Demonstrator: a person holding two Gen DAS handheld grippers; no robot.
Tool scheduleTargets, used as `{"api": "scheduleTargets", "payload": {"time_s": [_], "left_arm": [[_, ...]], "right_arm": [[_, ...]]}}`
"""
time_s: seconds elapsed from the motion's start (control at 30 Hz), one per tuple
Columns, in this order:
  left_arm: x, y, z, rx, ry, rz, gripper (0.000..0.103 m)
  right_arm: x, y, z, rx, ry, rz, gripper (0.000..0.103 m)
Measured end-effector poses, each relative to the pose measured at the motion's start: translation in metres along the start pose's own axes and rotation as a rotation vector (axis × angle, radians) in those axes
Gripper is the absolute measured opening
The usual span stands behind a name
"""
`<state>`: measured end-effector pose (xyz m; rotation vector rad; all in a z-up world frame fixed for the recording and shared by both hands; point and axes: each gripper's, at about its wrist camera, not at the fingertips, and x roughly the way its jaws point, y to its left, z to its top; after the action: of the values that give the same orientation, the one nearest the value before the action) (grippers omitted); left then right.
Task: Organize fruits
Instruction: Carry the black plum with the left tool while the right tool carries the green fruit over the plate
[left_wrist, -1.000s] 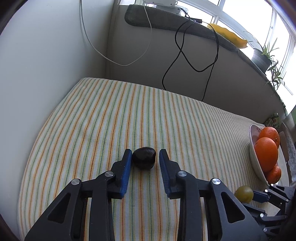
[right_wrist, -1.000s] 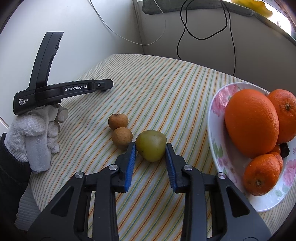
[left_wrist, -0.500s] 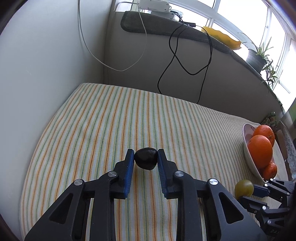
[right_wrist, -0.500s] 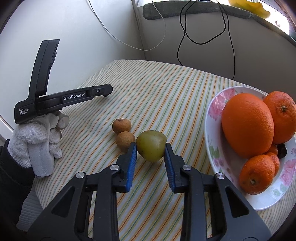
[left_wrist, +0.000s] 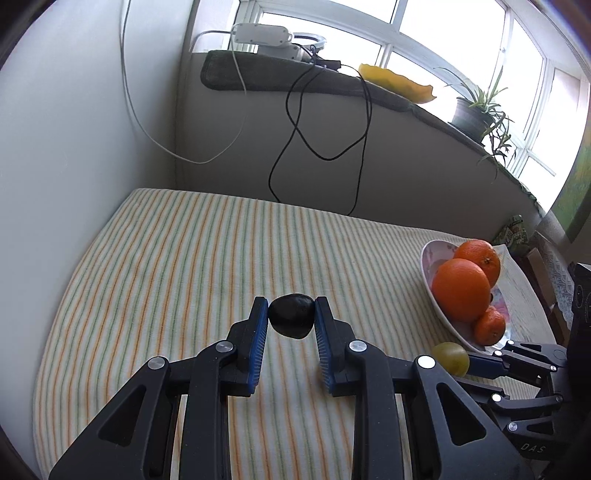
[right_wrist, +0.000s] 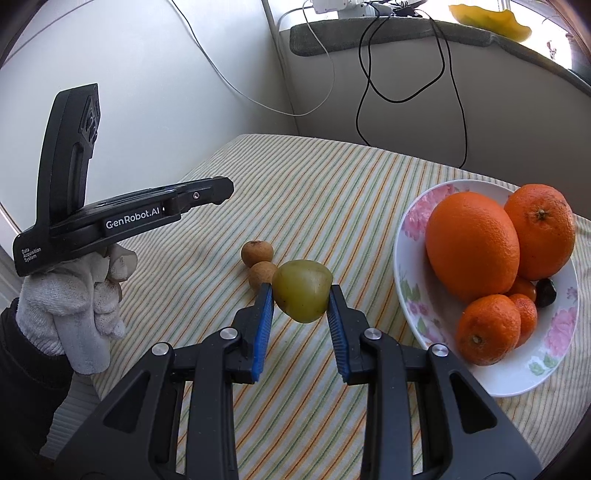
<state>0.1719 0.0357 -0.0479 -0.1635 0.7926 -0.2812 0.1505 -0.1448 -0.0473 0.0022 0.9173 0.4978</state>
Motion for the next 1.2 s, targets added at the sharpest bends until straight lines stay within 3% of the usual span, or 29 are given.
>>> {"api": "scheduleTargets", "payload": {"time_s": [0.37,0.77,1.2], "left_arm": [[-0.005,-0.052,0.001,0.059,-0.006,-0.085,0.024],[0.005,-0.117,-0.001,0.128,0.008,-0.187,0.024],[0.021,-0.165,0.006,0.182,0.024,-0.249,0.024]], "right_arm": [[-0.034,-0.024,-0.004,0.036,-0.049,-0.009,0.03],[-0.065,-0.075,-0.017,0.102,-0.069,-0.082,0.03],[-0.087,-0.112,-0.023,0.147,-0.094,-0.131,0.03]]}}
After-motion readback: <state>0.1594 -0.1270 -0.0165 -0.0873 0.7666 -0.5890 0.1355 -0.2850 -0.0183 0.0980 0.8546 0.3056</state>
